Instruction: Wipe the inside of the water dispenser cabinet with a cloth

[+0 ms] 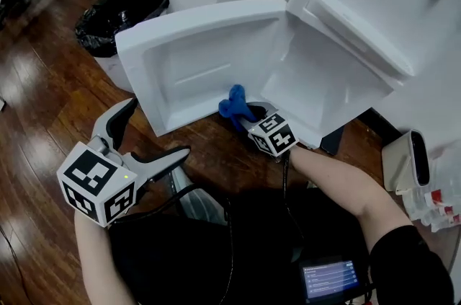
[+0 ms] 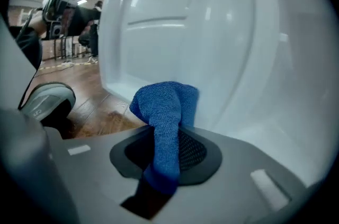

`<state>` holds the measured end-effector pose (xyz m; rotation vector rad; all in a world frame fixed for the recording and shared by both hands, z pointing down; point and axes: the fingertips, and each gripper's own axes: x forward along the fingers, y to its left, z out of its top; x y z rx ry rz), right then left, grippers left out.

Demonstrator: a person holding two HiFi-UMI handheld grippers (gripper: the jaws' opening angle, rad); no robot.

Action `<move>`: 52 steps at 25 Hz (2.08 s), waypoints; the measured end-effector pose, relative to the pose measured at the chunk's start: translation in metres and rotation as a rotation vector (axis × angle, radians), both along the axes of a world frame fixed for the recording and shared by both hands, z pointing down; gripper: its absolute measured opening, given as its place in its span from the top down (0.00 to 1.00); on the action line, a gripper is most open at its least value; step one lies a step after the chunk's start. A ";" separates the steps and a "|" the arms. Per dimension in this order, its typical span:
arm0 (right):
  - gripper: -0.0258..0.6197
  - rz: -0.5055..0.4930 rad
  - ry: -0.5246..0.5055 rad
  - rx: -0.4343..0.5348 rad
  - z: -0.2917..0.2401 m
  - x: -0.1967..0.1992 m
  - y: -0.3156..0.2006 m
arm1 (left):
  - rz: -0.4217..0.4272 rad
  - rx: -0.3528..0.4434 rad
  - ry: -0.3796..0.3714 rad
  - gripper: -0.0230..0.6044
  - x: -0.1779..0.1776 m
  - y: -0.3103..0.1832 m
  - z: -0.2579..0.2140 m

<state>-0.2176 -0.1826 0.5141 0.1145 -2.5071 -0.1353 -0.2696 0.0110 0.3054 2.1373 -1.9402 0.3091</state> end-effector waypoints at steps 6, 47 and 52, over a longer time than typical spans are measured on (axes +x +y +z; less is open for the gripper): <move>0.81 0.182 0.003 -0.180 -0.020 0.046 -0.035 | 0.016 0.000 0.002 0.08 0.000 0.002 0.008; 0.80 -0.357 -0.651 -0.350 -0.286 0.148 0.065 | 0.585 0.128 0.144 0.22 0.196 -0.106 -0.059; 0.80 -0.462 -0.592 -0.380 -0.273 0.142 0.091 | 0.646 0.134 0.147 0.25 0.205 -0.089 -0.057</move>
